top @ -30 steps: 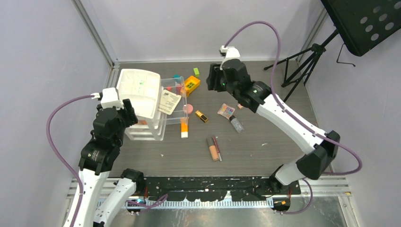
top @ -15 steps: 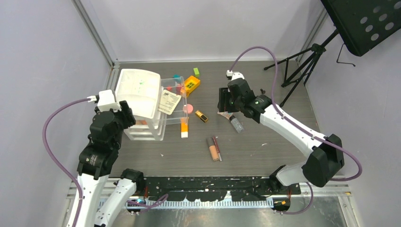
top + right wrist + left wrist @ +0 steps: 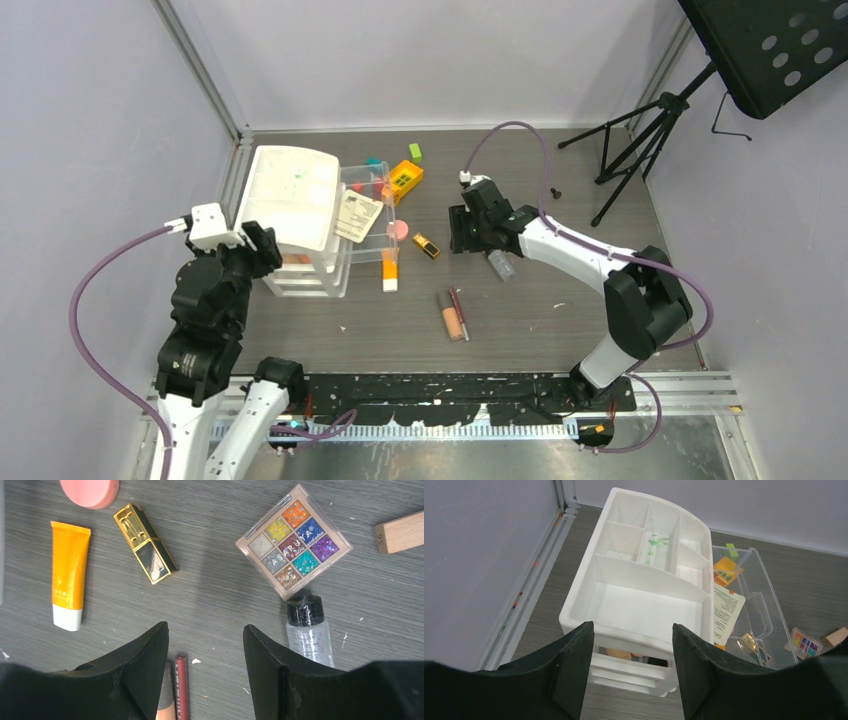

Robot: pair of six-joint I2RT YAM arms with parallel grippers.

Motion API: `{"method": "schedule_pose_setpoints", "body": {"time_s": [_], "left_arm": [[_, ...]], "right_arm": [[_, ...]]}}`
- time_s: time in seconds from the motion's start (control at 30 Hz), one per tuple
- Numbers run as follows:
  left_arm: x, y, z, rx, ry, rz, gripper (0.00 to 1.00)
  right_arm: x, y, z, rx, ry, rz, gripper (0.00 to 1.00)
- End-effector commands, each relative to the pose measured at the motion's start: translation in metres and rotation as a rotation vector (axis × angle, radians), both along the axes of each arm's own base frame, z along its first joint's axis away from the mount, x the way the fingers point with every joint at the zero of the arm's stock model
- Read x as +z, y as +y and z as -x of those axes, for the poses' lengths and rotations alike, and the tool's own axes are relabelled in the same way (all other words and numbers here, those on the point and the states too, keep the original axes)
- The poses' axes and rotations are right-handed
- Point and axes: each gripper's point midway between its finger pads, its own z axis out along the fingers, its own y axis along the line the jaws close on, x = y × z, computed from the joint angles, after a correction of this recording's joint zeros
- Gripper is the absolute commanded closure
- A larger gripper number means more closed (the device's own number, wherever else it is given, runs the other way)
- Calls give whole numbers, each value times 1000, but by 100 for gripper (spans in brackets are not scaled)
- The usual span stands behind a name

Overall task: Organize the makeup
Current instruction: Place the makeup in the drawer, then pick up the makeup from the center of the board.

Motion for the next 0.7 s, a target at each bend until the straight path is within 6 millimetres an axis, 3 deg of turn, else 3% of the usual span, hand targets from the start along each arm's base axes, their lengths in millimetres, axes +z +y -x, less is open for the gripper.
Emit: {"method": "schedule_pose_setpoints", "body": {"time_s": [0.0,0.2,0.47,0.67], "left_arm": [[31,5,-4,34,-58,18,39],[50,6,-16,56,-72,19,38],[67,5,-43,71,-55,-20,35],[66,7,-55,98,-46,-46,32]], "right_arm": [[16,14,-21,19,-73,-39,39],[9,22,-24,57,-66,-42,38],[8,54,-34,131,-73,-152,32],[5,74,-41,191,-89,-217,32]]}}
